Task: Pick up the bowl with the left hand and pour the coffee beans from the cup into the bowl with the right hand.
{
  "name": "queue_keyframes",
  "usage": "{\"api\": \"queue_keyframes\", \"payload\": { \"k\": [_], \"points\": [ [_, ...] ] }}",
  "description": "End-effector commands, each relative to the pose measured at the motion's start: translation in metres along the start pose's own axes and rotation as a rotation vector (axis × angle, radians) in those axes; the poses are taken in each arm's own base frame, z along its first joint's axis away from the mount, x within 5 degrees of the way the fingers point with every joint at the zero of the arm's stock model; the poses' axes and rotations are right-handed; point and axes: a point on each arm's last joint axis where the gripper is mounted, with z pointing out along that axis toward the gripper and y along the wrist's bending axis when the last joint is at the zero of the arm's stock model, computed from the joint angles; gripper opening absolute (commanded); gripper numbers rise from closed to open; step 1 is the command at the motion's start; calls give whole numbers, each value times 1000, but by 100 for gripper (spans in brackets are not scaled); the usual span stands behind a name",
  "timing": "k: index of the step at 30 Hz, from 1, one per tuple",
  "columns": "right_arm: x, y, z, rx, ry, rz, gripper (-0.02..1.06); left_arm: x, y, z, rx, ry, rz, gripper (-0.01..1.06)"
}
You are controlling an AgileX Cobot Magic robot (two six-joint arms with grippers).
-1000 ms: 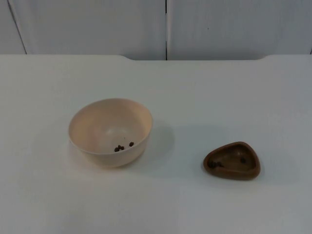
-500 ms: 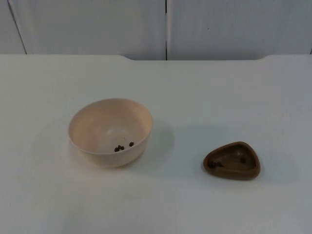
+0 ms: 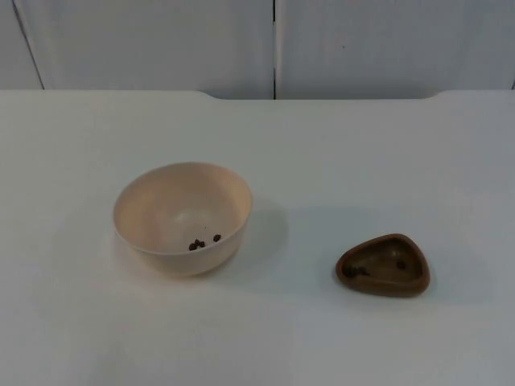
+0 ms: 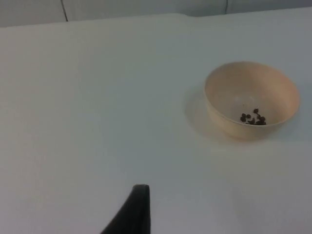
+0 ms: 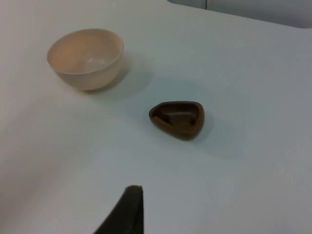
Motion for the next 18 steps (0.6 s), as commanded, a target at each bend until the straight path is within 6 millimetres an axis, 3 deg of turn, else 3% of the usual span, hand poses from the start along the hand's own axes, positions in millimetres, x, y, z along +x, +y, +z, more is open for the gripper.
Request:
{"api": "queue_keyframes", "payload": {
  "k": [1,18],
  "points": [
    [1,0,0,-1,-3,6,105,1,0,1,-36,-3,-25,105],
    [1,0,0,-1,-3,6,105,1,0,1,-128,-7,-72,105]
  ]
}}
